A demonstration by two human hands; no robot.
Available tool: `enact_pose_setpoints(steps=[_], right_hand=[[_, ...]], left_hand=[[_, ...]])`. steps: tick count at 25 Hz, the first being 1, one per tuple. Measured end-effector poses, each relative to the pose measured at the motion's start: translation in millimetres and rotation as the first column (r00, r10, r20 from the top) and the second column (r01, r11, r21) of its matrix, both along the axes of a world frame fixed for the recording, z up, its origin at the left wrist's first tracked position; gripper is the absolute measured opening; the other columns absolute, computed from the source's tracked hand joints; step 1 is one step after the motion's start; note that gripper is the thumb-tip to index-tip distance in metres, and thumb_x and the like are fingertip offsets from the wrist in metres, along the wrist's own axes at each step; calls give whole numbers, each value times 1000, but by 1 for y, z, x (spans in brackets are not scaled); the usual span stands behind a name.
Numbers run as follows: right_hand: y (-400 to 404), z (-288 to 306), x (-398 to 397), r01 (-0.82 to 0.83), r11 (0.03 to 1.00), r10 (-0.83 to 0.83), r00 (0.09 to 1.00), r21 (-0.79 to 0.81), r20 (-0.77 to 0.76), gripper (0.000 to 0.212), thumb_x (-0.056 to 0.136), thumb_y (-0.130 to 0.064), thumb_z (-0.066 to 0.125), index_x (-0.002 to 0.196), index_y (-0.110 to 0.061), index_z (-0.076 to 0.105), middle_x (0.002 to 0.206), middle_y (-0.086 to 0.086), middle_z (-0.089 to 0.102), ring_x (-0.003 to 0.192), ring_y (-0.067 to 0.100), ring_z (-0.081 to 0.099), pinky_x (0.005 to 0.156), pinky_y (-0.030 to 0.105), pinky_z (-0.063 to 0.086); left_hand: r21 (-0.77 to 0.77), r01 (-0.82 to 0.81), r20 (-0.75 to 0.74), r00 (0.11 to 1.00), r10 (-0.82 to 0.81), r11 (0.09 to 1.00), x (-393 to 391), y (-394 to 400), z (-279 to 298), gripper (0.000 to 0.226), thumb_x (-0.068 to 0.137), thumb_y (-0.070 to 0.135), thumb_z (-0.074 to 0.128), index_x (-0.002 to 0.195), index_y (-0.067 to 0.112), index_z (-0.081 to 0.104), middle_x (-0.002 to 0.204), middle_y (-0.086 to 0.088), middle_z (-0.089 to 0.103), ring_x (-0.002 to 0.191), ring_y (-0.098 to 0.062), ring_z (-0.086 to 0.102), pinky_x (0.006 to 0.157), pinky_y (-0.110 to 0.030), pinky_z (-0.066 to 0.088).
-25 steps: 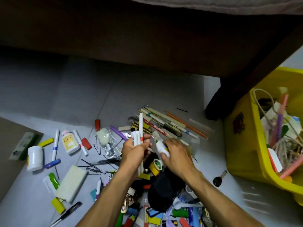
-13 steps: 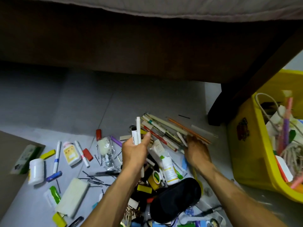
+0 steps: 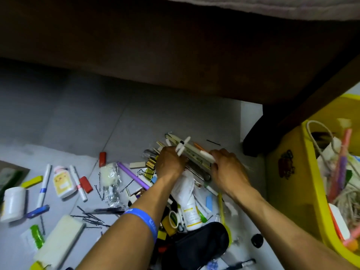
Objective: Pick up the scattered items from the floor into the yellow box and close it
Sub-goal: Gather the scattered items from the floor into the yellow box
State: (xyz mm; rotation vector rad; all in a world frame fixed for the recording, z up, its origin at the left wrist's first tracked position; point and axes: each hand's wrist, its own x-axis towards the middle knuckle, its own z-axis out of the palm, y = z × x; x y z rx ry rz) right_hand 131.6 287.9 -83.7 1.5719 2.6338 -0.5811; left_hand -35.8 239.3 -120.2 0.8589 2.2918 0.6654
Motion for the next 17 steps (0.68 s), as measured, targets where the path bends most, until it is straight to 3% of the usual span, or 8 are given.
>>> enact_pose_setpoints(steps=[3,6,8,12,14,17], right_hand=[[6,-20,-23,37,995,-39,999,-96,-19,47,93,-21,50,139,-22,45,131,6,50,113,30,48,91,40,47],[2,-43,-37,107,992,-104,994,-70,44,40,96,-17,48,136,-19,46,135,8,48,116,30,50,92,38,47],[-1,-50,-38,136,989,-134,990,-52,43,33,92,-28,54,123,-17,54,124,10,58,110,29,56,84,34,47],[-6,-49,-21,150,979,-156,987,-136,-38,36,88,-55,57,105,-24,58,97,2,68,86,21,64,67,29,46],[-1,-43,-8,182,976,-193,977,-118,-94,34,86,-62,57,99,-30,55,82,-6,64,75,17,64,61,28,46],[12,-36,7,208,974,-216,972,-87,-97,37,86,-63,57,92,-27,56,79,-2,65,73,22,66,59,30,47]], left_hand=[[56,-26,42,999,23,998,-4,-15,-5,22,83,26,72,102,22,63,96,-4,70,61,-10,53,48,-21,40],[58,-173,350,926,142,983,-7,-27,-3,39,80,20,72,111,25,50,93,-2,65,67,-22,66,42,-30,53],[58,-327,488,834,259,943,-11,-34,-3,39,76,15,70,113,15,56,88,-6,68,68,-25,68,49,-30,54],[44,-461,639,695,329,887,-19,-44,3,7,79,12,65,85,12,68,65,-6,72,46,-14,61,42,-23,47],[42,-455,662,679,317,889,-19,-47,7,7,80,11,67,86,10,68,65,-6,72,45,-14,58,44,-24,48],[33,-451,648,689,324,892,-14,-52,12,8,79,13,67,87,11,68,63,-3,71,42,-11,56,45,-24,45]])
